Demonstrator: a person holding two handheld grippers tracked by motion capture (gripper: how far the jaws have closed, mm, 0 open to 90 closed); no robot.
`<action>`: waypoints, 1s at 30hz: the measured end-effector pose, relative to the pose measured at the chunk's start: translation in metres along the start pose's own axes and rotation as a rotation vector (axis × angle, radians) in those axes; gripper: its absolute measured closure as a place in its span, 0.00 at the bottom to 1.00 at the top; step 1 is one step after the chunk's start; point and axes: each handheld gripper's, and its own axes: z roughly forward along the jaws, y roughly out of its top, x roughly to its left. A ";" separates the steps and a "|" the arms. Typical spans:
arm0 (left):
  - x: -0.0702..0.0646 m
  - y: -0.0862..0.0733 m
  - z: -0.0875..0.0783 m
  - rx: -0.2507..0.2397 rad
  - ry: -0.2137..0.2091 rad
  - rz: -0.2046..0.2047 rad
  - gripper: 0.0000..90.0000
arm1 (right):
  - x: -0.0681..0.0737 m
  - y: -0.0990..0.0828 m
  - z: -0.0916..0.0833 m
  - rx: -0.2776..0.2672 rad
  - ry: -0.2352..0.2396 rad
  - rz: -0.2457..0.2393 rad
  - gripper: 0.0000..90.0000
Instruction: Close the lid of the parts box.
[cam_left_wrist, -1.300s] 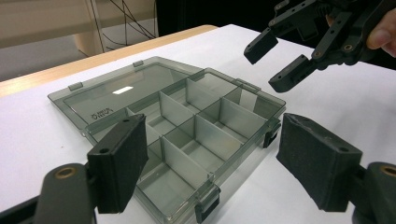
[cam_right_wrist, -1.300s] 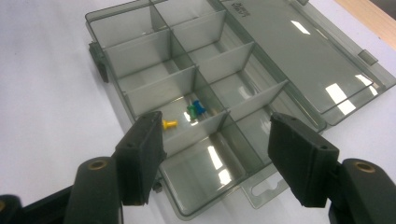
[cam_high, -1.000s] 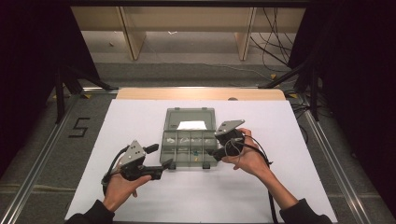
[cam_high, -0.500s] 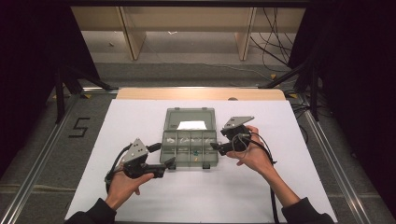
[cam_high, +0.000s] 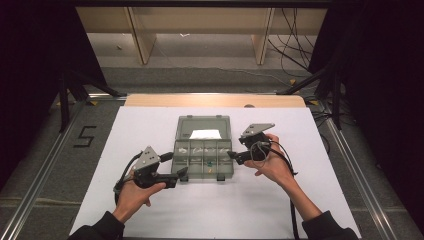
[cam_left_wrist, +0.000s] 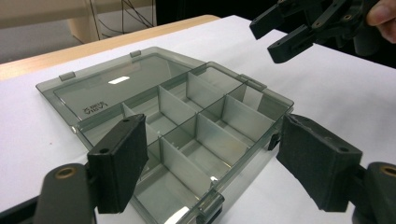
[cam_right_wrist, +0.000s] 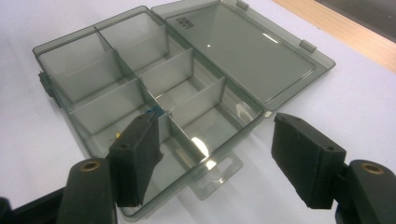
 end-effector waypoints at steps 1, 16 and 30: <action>0.000 0.000 0.000 0.005 0.006 0.004 0.26 | -0.001 -0.001 0.000 -0.006 -0.006 0.000 0.37; 0.015 0.007 0.010 0.085 0.054 -0.036 0.32 | -0.011 -0.003 -0.003 -0.018 -0.011 0.069 0.36; 0.030 0.005 0.024 0.252 0.087 -0.060 0.42 | -0.017 -0.006 -0.003 -0.002 -0.021 0.089 0.35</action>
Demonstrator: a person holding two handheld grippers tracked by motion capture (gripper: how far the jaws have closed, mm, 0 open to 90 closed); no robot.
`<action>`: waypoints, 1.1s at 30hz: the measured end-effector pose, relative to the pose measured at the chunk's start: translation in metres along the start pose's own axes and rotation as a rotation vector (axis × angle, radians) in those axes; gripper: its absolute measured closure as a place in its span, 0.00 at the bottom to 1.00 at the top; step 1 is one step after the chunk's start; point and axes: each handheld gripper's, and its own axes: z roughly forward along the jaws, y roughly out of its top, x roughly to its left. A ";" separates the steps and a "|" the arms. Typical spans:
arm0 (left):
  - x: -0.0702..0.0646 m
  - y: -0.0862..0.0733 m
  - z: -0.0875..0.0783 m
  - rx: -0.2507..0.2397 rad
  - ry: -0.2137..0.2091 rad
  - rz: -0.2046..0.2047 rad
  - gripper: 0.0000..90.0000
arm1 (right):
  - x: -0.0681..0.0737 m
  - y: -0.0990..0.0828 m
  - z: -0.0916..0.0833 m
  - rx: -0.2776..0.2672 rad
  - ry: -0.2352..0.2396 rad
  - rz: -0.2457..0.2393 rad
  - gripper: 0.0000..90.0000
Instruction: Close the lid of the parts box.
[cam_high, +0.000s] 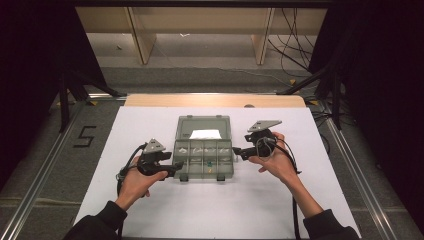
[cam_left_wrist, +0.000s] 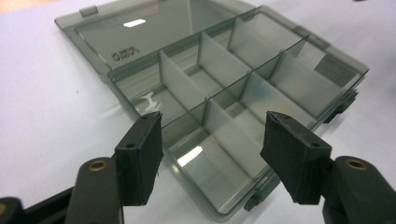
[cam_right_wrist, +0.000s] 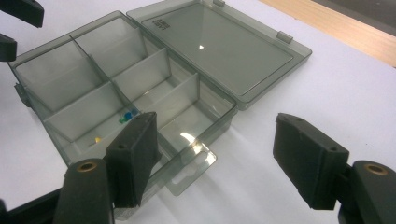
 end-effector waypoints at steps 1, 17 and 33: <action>0.001 0.000 0.000 0.008 -0.001 0.001 0.43 | 0.000 0.000 0.000 0.001 0.001 0.002 0.35; 0.012 -0.005 0.011 0.110 0.013 -0.006 0.54 | -0.005 -0.001 0.006 0.013 -0.006 0.021 0.35; 0.016 -0.008 0.018 0.101 0.031 -0.058 0.65 | -0.016 0.006 0.018 -0.047 0.030 0.074 0.35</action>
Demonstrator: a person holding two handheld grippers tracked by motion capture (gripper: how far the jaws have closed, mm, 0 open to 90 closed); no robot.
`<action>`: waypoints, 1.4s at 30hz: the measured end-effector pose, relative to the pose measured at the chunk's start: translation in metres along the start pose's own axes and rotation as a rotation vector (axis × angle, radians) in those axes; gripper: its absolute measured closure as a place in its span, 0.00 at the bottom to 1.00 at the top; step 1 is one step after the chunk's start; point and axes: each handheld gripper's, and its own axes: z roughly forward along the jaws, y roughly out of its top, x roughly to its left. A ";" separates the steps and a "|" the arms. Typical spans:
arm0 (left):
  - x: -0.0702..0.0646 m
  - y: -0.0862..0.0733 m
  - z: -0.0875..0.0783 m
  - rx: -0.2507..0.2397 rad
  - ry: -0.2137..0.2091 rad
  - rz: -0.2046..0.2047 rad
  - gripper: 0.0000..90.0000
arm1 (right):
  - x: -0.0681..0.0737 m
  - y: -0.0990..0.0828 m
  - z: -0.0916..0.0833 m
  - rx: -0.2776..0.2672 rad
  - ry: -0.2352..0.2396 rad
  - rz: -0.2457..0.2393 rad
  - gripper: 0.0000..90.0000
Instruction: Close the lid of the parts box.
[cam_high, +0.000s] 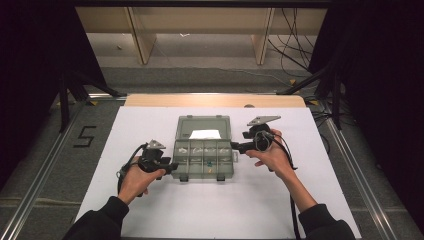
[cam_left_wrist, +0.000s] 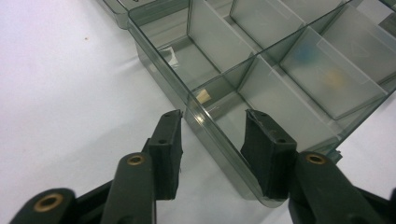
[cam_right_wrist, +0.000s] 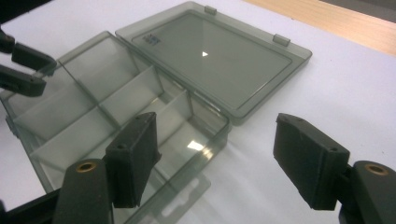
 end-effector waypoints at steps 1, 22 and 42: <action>0.000 0.000 -0.001 0.016 -0.009 0.015 0.66 | 0.000 0.001 0.001 -0.006 0.001 0.015 0.35; -0.002 0.001 0.001 0.012 0.003 -0.032 0.70 | -0.017 0.023 0.033 0.020 0.016 0.142 0.34; -0.002 0.001 0.000 0.044 0.009 -0.029 0.70 | -0.036 0.028 0.067 0.091 -0.026 0.208 0.35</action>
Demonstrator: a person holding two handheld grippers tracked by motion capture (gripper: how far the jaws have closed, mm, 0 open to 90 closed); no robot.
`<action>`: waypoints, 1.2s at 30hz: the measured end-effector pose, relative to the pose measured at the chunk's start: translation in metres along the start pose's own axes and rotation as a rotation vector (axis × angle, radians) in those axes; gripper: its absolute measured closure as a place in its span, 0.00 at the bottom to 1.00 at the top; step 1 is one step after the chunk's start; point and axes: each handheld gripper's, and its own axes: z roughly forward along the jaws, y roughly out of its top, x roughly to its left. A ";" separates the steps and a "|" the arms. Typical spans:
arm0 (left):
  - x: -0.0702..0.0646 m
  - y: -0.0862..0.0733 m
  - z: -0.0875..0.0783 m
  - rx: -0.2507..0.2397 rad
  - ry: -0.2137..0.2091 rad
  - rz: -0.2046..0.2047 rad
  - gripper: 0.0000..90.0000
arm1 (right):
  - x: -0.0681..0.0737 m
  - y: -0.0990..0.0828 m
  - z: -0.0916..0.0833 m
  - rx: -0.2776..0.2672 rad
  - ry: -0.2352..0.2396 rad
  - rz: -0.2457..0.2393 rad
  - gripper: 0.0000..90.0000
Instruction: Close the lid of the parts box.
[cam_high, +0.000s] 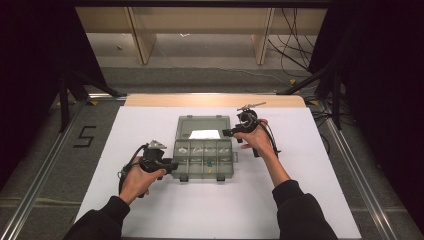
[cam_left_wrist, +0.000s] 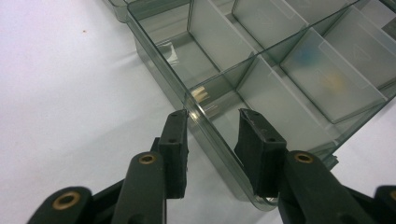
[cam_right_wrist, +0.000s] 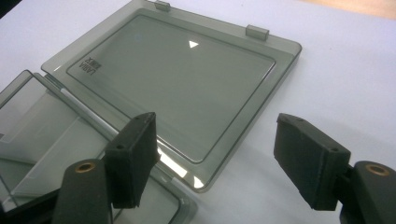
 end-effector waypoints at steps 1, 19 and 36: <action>0.000 0.000 0.000 0.000 0.000 0.000 0.71 | -0.001 -0.001 0.003 -0.017 -0.001 0.001 0.35; 0.000 0.000 0.000 -0.005 -0.004 -0.004 0.71 | -0.006 0.002 0.020 0.042 0.003 0.069 0.34; 0.001 0.000 0.000 0.000 -0.008 0.009 0.70 | -0.005 -0.001 0.033 0.056 0.006 0.149 0.40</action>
